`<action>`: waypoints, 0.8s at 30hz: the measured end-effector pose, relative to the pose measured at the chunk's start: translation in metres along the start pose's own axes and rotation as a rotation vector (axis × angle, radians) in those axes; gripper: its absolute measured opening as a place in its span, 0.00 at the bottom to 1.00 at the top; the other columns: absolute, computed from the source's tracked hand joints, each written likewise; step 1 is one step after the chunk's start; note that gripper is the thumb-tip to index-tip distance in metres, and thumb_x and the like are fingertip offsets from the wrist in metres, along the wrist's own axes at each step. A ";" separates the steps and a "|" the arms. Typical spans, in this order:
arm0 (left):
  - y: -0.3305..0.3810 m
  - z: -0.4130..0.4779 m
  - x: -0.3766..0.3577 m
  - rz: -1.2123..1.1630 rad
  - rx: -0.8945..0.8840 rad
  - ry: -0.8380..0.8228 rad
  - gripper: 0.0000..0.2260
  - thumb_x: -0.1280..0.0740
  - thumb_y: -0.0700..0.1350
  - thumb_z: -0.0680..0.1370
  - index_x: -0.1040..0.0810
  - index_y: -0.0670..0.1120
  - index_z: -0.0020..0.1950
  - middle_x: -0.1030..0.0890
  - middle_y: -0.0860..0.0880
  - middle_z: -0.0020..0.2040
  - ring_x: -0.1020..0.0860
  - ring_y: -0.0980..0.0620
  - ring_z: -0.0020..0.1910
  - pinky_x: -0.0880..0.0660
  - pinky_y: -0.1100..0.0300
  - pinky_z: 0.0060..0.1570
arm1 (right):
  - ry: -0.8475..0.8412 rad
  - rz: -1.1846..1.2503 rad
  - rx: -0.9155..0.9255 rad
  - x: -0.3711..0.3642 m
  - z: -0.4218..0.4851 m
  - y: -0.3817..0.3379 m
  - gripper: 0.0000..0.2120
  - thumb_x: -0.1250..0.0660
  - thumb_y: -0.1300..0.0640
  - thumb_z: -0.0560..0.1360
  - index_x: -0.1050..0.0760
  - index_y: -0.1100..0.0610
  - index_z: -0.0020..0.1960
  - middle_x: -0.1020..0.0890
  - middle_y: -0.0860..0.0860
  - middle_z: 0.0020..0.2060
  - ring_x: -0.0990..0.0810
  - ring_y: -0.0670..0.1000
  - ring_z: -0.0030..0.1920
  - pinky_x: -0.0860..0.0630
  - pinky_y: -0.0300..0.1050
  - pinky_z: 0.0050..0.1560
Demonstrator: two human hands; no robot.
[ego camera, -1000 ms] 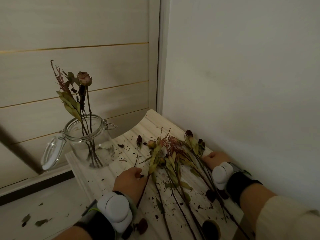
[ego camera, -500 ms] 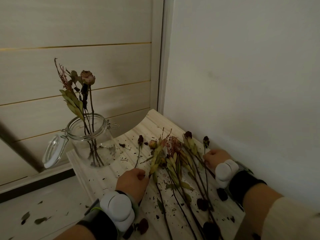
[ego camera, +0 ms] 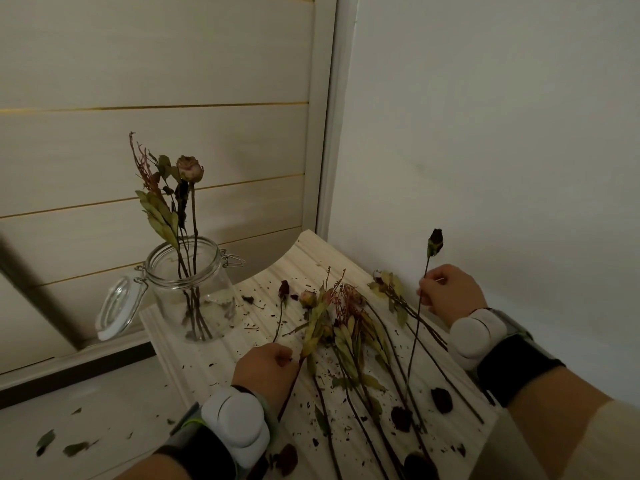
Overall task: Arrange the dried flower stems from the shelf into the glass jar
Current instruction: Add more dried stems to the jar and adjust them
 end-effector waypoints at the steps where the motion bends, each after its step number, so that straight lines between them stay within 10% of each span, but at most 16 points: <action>1: 0.000 0.000 0.000 -0.002 0.000 -0.002 0.14 0.36 0.47 0.77 0.23 0.48 0.62 0.21 0.49 0.61 0.25 0.51 0.61 0.32 0.65 0.61 | -0.004 0.010 0.021 0.002 -0.001 -0.004 0.08 0.36 0.59 0.73 0.28 0.50 0.37 0.16 0.56 0.39 0.18 0.60 0.45 0.22 0.59 0.53; 24: 0.016 -0.015 0.016 -0.120 -0.067 -0.014 0.10 0.37 0.46 0.78 0.19 0.49 0.55 0.18 0.51 0.54 0.23 0.53 0.55 0.29 0.63 0.59 | -0.078 0.177 0.139 -0.006 -0.024 -0.044 0.04 0.35 0.64 0.73 0.28 0.57 0.42 0.19 0.58 0.38 0.22 0.55 0.36 0.21 0.52 0.45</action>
Point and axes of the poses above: each hand's wrist, its own z-axis towards the middle knuckle, its own x-axis out of the back of the hand, y = z × x, the point moved 1 cm from there along z, towards the middle knuckle
